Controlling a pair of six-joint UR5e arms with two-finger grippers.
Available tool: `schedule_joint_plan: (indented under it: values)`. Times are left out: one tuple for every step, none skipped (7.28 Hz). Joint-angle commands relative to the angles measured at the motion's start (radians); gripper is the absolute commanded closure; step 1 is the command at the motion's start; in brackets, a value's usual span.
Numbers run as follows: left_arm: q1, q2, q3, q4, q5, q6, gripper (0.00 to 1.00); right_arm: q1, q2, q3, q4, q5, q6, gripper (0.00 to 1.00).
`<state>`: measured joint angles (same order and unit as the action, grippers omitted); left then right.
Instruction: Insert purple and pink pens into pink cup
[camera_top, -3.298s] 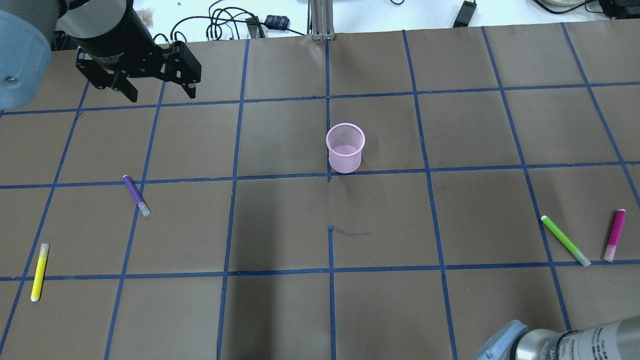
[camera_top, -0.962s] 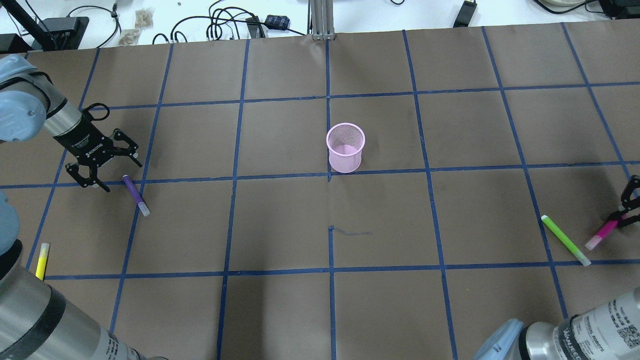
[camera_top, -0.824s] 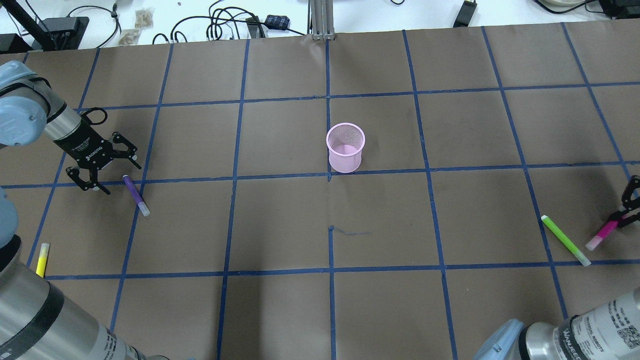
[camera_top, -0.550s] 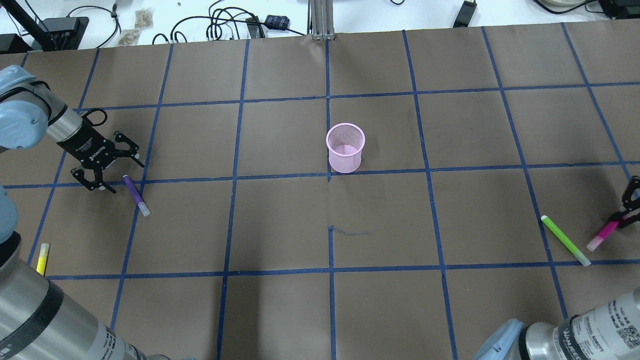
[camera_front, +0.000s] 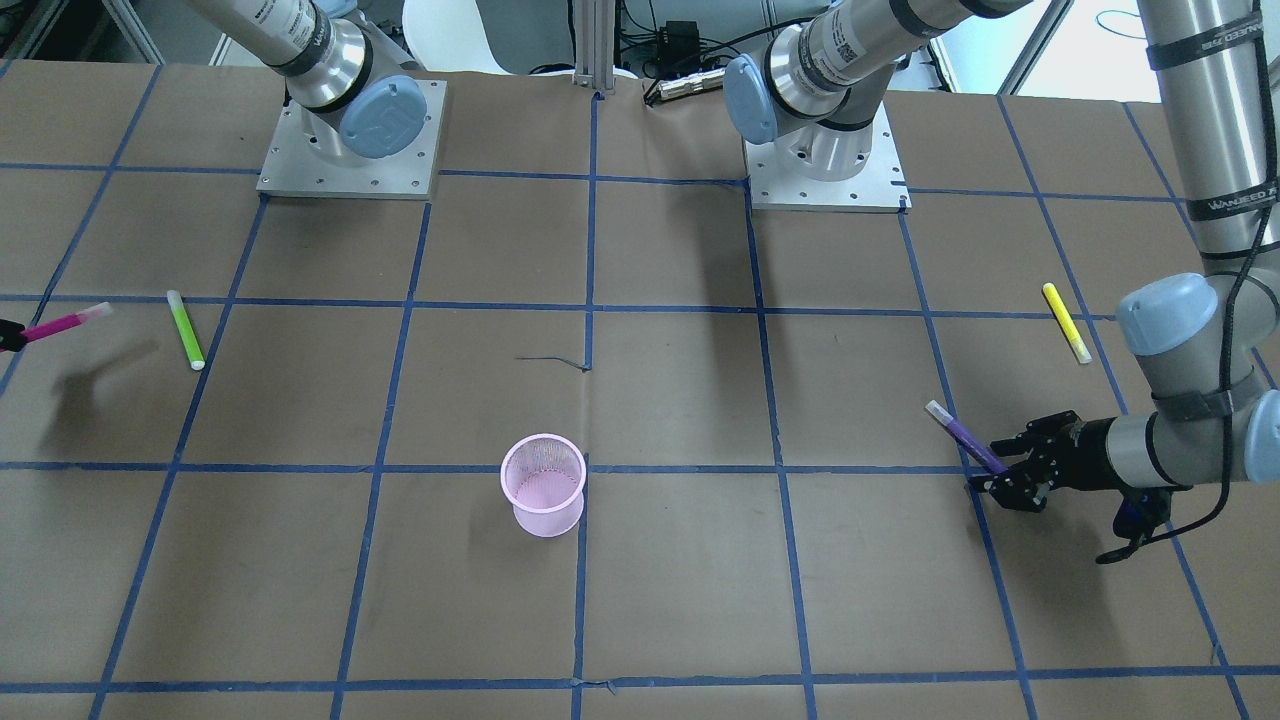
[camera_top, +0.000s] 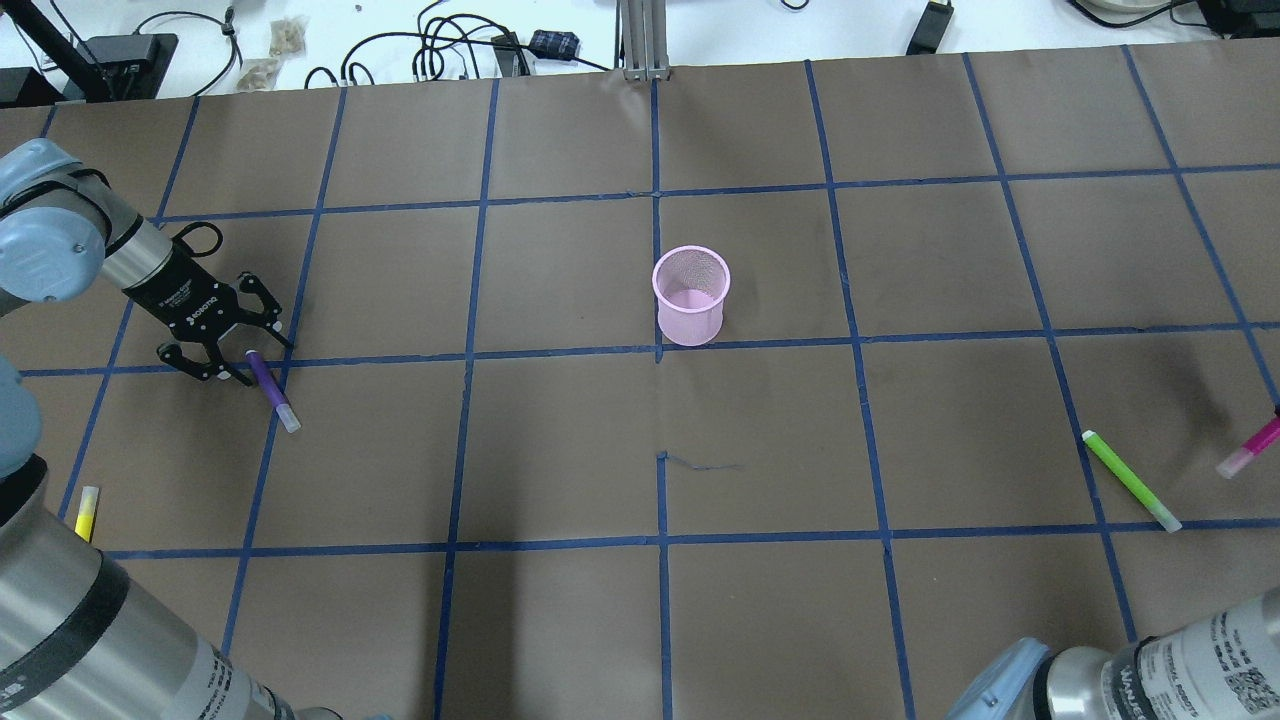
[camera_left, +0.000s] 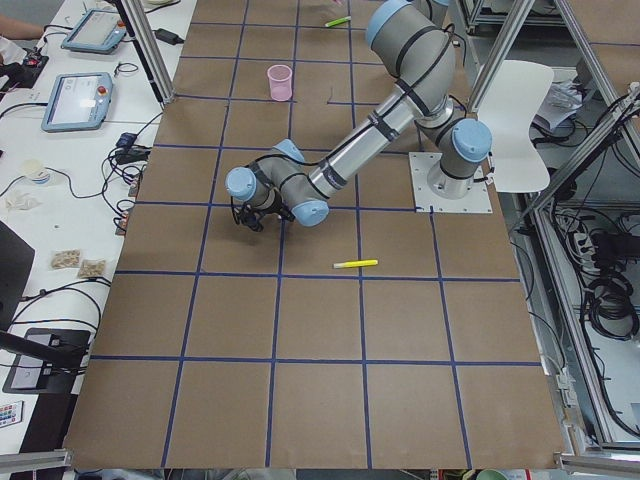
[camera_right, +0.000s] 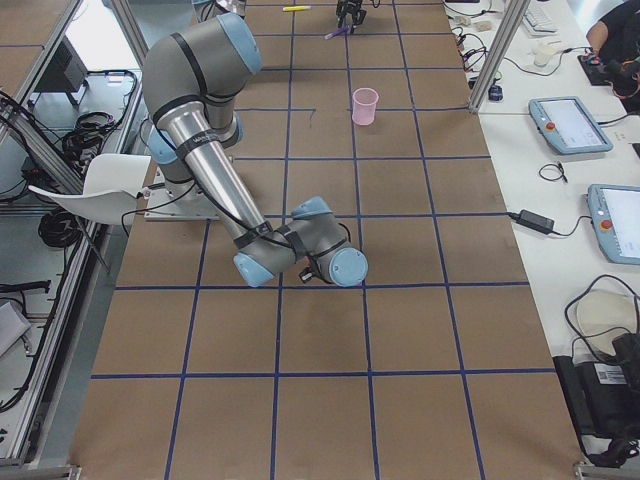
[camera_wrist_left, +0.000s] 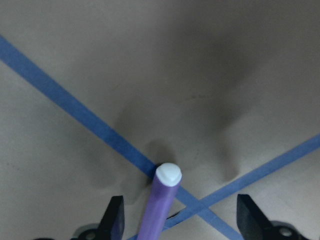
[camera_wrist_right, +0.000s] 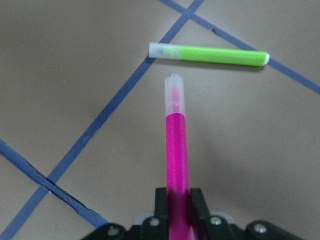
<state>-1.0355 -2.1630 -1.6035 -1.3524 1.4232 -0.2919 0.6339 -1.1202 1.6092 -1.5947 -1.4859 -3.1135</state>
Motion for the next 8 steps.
schedule_joint_plan:
  values:
    - [0.0,0.005,0.002,0.001,0.009,0.003,0.63,0.032,-0.154,-0.006,0.101,0.044,0.227,0.92]
    - [0.0,0.008,0.002,0.001,0.031,0.007,0.77,0.1,-0.227,-0.005,0.158,0.065,0.325,0.9]
    - [0.0,0.006,0.002,0.001,0.029,0.008,0.95,0.2,-0.306,-0.006,0.188,0.1,0.463,0.9]
    - [0.0,0.003,0.002,0.001,0.029,0.01,1.0,0.322,-0.375,-0.006,0.19,0.108,0.656,0.9]
    - [0.0,0.003,0.002,0.001,0.029,0.019,1.0,0.454,-0.413,-0.009,0.187,0.11,0.85,0.9]
    - [0.0,0.024,0.008,-0.001,0.029,0.017,1.0,0.583,-0.42,-0.018,0.167,0.11,1.016,0.9]
    - [-0.005,0.041,0.023,-0.007,0.023,0.017,1.0,0.696,-0.415,-0.035,0.095,0.11,1.187,0.9]
    - [-0.009,0.063,0.028,-0.013,0.025,0.017,1.0,0.801,-0.402,-0.04,0.044,0.104,1.346,0.9]
